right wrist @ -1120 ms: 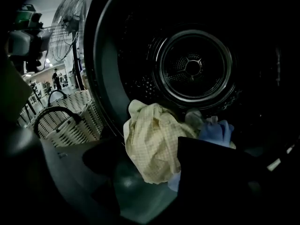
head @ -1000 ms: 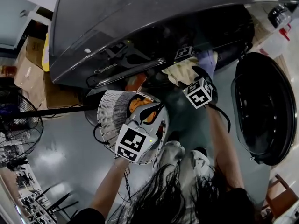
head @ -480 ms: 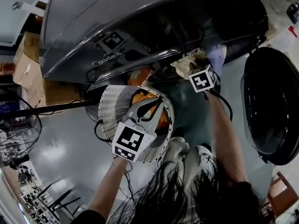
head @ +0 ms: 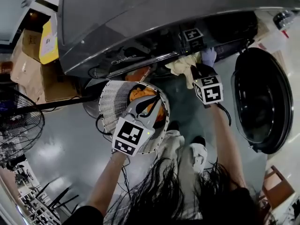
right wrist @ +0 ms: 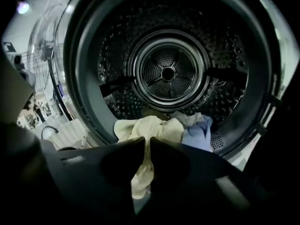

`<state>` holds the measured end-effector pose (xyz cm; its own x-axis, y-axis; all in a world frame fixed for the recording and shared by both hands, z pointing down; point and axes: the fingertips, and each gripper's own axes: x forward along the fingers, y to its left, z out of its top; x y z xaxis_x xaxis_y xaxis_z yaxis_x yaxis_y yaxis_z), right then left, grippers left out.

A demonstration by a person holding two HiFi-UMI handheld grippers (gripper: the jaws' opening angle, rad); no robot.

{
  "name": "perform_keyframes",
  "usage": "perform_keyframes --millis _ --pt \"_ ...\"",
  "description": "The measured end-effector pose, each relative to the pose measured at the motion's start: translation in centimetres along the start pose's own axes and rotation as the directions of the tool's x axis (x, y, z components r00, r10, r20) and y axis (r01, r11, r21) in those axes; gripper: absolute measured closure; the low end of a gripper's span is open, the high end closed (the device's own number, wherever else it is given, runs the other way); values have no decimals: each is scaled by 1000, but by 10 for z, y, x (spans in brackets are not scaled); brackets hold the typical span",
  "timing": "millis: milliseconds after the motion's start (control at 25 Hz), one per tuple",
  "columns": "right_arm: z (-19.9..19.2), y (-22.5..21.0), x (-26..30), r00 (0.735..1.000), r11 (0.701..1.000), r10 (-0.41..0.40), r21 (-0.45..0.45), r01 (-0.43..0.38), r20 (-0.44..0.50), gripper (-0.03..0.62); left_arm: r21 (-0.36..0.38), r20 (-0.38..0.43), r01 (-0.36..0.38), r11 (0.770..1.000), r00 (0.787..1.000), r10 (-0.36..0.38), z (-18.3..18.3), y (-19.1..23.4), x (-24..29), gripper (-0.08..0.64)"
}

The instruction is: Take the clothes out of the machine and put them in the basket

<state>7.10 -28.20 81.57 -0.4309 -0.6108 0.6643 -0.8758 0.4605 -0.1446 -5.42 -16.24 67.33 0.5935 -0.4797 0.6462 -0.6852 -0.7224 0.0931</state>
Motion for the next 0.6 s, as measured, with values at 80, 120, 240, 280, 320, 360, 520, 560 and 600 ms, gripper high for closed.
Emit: perform_keyframes --millis 80,120,240,280,320,360,520,560,600 --pt "6 5 -18 1000 1000 11 26 -12 16 537 7 -2 8 1000 1000 -8 9 -2 -3 558" --pt "10 8 -26 1000 999 17 33 -17 24 537 11 -4 10 1000 1000 -10 14 -3 -5 558" --pt "28 16 -48 998 999 32 35 -34 51 537 15 -4 16 1000 1000 -16 29 -7 -11 558" --pt "34 19 -55 998 999 36 36 -39 61 537 12 -4 19 1000 1000 -19 34 -8 -12 558" --pt "40 22 -62 997 998 41 39 -44 71 537 10 -6 21 1000 1000 -20 37 -9 -14 558" --pt "44 27 -68 995 998 48 44 -52 83 537 9 -10 23 1000 1000 -23 39 -11 -15 558" --pt "59 43 -99 988 994 84 65 -93 131 537 2 -37 37 999 999 -37 43 -19 -18 534" --pt "64 45 -107 986 992 90 70 -101 143 537 -1 -45 36 999 998 -36 43 -21 -18 525" --pt "69 48 -115 983 991 96 74 -109 157 537 -5 -49 34 999 998 -35 44 -22 -18 519"
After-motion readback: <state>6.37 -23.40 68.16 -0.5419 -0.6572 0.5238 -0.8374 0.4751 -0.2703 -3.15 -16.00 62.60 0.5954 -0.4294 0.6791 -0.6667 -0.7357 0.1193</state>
